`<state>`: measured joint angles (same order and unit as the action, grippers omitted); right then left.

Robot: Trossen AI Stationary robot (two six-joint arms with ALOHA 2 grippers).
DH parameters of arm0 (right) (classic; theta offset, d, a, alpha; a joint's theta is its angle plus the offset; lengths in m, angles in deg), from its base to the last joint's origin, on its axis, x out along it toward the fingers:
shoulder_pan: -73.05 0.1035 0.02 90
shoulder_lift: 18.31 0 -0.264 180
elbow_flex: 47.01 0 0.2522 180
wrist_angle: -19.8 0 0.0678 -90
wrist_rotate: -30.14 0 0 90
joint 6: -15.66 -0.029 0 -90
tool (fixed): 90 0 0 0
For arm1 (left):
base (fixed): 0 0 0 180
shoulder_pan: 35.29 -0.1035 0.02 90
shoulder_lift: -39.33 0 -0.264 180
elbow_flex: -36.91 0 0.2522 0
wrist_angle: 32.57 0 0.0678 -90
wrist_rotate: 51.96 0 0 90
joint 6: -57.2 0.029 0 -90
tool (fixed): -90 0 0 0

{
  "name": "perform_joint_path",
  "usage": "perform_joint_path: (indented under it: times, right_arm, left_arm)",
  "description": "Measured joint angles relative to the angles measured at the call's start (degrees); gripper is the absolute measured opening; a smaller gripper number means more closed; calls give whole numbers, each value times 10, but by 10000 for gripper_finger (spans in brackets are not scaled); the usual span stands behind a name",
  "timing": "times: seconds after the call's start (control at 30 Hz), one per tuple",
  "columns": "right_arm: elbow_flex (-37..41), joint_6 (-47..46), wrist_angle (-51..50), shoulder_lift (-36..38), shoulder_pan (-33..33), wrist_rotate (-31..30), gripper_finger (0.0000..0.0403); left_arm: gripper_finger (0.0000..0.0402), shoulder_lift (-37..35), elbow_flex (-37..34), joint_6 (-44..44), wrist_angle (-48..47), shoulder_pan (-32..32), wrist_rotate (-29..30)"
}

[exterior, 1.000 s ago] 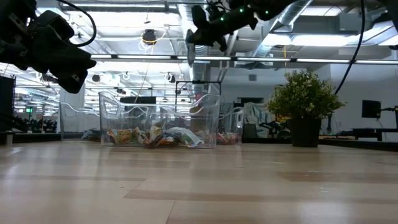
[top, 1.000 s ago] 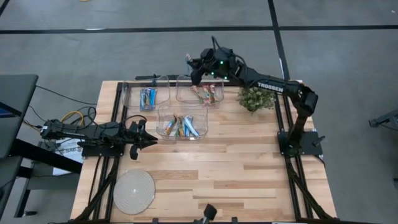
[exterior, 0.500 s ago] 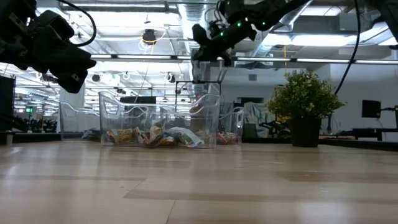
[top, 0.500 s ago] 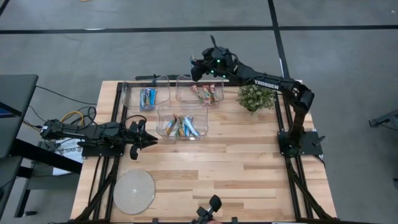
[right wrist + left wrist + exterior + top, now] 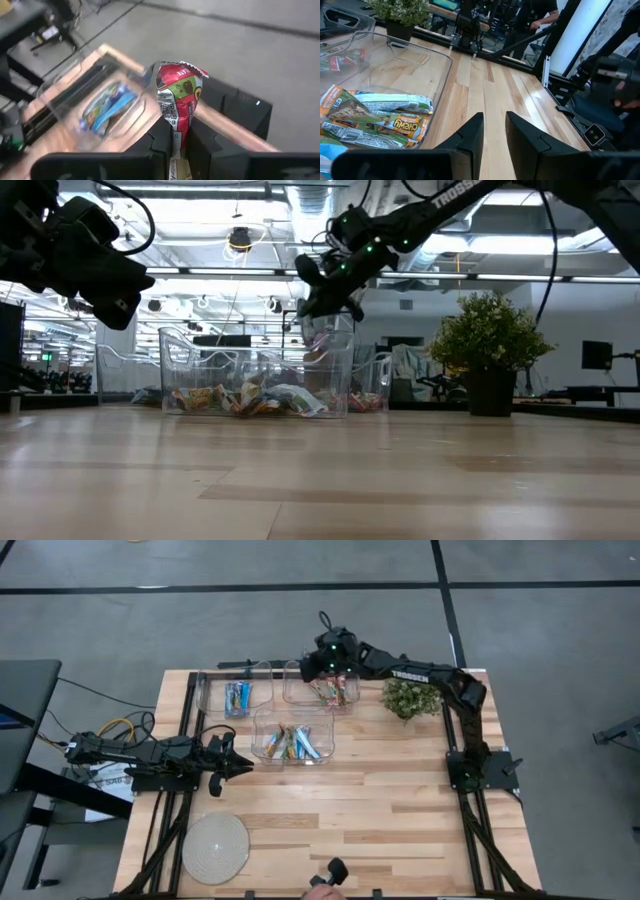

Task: Pick and place Granola Bars by type
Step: Put the red granola bar into the top right transparent bin

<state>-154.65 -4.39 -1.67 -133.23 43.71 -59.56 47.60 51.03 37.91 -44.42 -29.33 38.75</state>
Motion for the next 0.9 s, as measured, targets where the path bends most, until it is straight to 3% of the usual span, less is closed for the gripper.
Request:
perform_joint_path:
  times: [0.63,0.9]
  right_arm:
    - [-7,25,-105,-10,13,9,35]
    - [-7,1,-91,-44,23,13,35]
  left_arm:
    - [73,0,0,0,0,0,0]
    - [73,0,0,0,0,0,0]
